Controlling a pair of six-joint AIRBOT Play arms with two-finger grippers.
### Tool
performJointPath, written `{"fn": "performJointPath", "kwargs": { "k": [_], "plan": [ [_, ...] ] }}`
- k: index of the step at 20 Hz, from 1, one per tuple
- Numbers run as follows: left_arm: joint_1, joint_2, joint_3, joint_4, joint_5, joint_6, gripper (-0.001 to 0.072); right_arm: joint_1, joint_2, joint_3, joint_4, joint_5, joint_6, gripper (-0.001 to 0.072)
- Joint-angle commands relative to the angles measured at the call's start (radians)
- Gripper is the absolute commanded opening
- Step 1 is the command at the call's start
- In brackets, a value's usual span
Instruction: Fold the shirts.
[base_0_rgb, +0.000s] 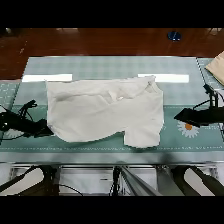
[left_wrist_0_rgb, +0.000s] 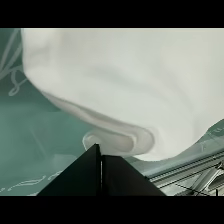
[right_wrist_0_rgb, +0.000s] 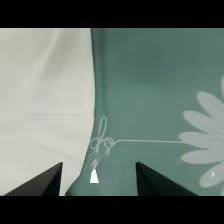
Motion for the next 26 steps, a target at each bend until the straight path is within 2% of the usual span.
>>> {"fn": "performJointPath", "kwargs": {
  "k": [1, 3, 8, 12, 13, 14, 15, 17, 19, 23, 26],
  "plan": [
    [0.0, 0.01, 0.01, -0.004, -0.009, 0.006, 0.0027, -0.046, -0.064, -0.097, 0.174, -0.011, -0.081, 0.0524],
    [0.0, 0.01, 0.01, -0.004, -0.009, 0.01, 0.0027, -0.046, -0.118, -0.113, 0.241, -0.029, -0.102, 0.0522],
    [0.0, 0.01, 0.01, -0.009, -0.016, 0.011, 0.0027, -0.044, -0.215, -0.113, 0.267, -0.111, -0.111, 0.0511],
    [0.0, 0.01, 0.01, -0.067, -0.012, 0.031, 0.0027, 0.117, -0.298, -0.113, 0.279, -0.22, -0.075, 0.0499],
    [0.0, 0.01, 0.011, -0.082, -0.012, 0.032, 0.0027, 0.18, -0.322, -0.113, 0.29, -0.279, -0.059, 0.0407],
    [0.0, 0.01, 0.015, -0.092, -0.012, 0.032, 0.0027, 0.226, -0.337, -0.113, 0.312, -0.329, -0.045, 0.0253],
    [0.0, 0.01, 0.025, -0.099, -0.014, 0.032, 0.0027, 0.261, -0.339, -0.107, 0.361, -0.355, -0.048, 0.0016],
    [0.0, 0.023, 0.08, -0.116, -0.039, 0.051, 0.0026, 0.269, -0.295, -0.063, 0.476, -0.287, -0.142, 0.0017],
    [0.0, 0.065, 0.193, -0.152, -0.067, 0.053, 0.0025, 0.239, -0.175, 0.027, 0.55, -0.193, -0.176, 0.0017],
    [0.0, 0.212, 0.509, -0.369, -0.064, 0.001, 0.0025, 0.176, 0.143, 0.312, 0.563, -0.224, -0.105, 0.0016],
    [0.0, 0.319, 0.799, -0.426, -0.054, -0.058, 0.0025, 0.139, 0.264, 0.583, 0.525, -0.251, -0.019, 0.0016]
  ]
}}
